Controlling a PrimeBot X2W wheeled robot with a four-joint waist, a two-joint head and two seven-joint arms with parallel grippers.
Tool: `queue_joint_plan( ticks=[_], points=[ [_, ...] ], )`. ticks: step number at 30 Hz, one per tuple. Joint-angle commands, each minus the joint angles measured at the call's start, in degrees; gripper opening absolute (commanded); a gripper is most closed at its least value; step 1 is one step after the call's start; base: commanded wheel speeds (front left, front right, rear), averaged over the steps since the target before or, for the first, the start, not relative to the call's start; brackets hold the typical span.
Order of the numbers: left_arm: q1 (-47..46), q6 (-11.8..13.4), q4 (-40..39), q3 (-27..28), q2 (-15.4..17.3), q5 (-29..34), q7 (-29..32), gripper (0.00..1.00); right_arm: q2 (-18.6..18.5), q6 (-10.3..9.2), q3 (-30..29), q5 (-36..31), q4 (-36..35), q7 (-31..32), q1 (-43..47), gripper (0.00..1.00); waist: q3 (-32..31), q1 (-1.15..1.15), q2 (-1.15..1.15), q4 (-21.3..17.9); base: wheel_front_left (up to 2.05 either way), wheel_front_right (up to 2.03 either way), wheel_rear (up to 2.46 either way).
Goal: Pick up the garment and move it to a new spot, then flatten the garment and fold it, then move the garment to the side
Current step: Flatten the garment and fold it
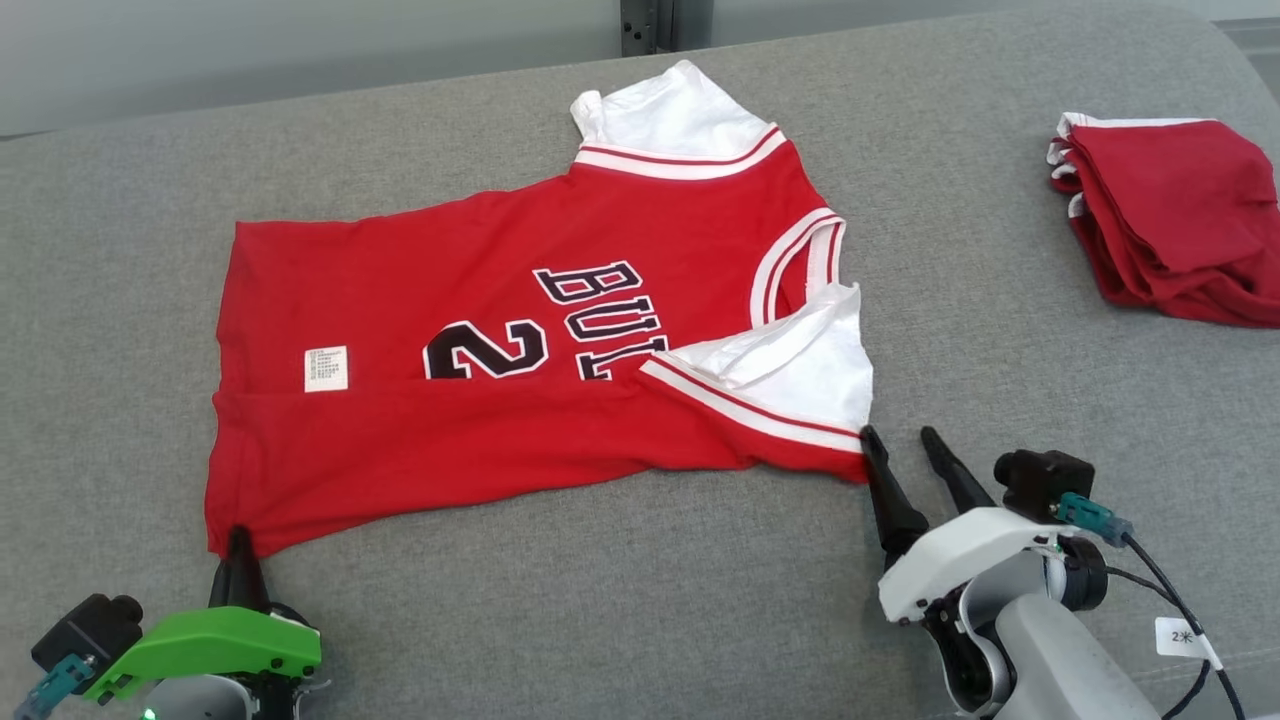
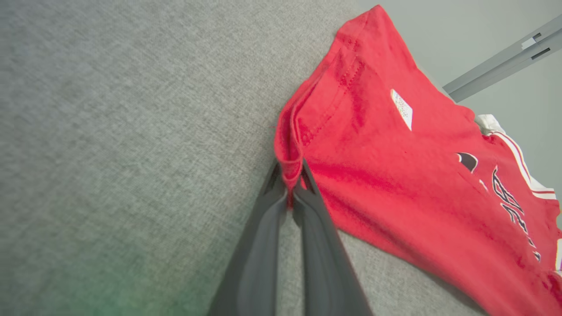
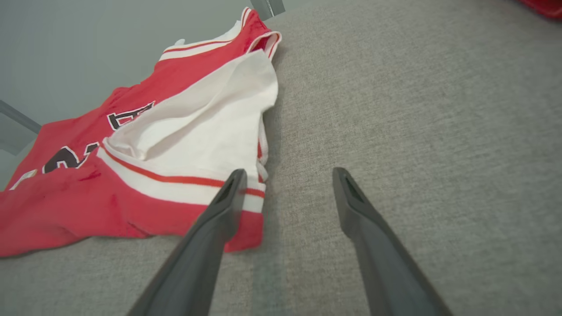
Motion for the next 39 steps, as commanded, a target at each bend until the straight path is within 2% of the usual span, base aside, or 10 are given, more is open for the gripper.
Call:
queue_joint_plan(
  ticks=[1,13,14,15,17,18,19,25,28,39],
  points=[
    [-0.64,-0.18,0.63,0.02,0.25,-0.09,-0.34,0.0,-0.06,0.01,0.98,0.11,1.5,0.66,-0.84,1.0,-0.14,0.0,0.0,0.55,0.0,0.0,0.0],
    [-1.31,-1.55,2.35,-0.67,-0.12,-0.45,-1.35,0.0,0.1,0.01,7.81,1.99,6.2,1.55,-2.95,1.0,-0.93,0.0,0.0,1.28,0.0,0.0,0.0],
    [-1.33,-1.66,2.39,-0.69,-0.09,-0.43,-1.36,0.0,0.11,0.01,8.29,2.0,6.56,1.65,-3.2,0.92,-0.96,0.0,0.0,1.25,0.0,0.0,0.0],
    [-1.38,-1.7,2.4,-0.74,-0.05,-0.42,-1.4,0.0,0.12,0.01,8.75,2.03,6.94,1.98,-3.53,0.51,-0.95,0.0,0.0,1.21,0.0,0.0,0.0],
    [-1.58,-1.68,2.37,-0.76,0.02,-0.44,-1.53,0.0,0.12,0.01,9.49,2.81,7.99,2.66,-4.32,0.29,-0.83,0.0,0.0,1.08,0.0,0.0,0.0],
    [-1.66,-1.7,2.32,-0.8,0.05,-0.46,-1.55,0.0,0.13,0.01,9.93,3.13,8.72,3.26,-4.77,0.13,-0.75,0.0,0.0,1.01,0.0,0.0,0.0],
    [-1.74,-1.73,2.3,-0.84,0.08,-0.47,-1.54,0.0,0.14,0.01,10.33,3.3,9.51,3.7,-5.33,0.02,-0.68,0.0,0.0,0.95,0.0,0.0,0.0],
    [-2.27,-2.04,1.87,-1.68,-0.03,0.18,-1.74,0.0,-0.09,-0.05,11.67,4.24,12.81,2.27,-9.14,0.0,-0.68,0.0,0.0,1.08,0.0,0.0,0.0],
    [-2.2,-2.53,0.94,-2.01,-0.08,0.48,-2.33,0.0,-1.64,-0.05,10.92,5.16,12.46,0.75,-9.78,0.0,-1.08,0.0,0.0,1.03,0.0,0.0,0.0],
    [2.61,-4.82,-7.34,-3.17,0.66,0.63,-2.27,0.0,-8.66,-0.05,3.39,7.01,3.02,1.98,-3.2,0.0,-2.98,0.0,0.0,-0.24,0.0,0.0,0.0]
  ],
)
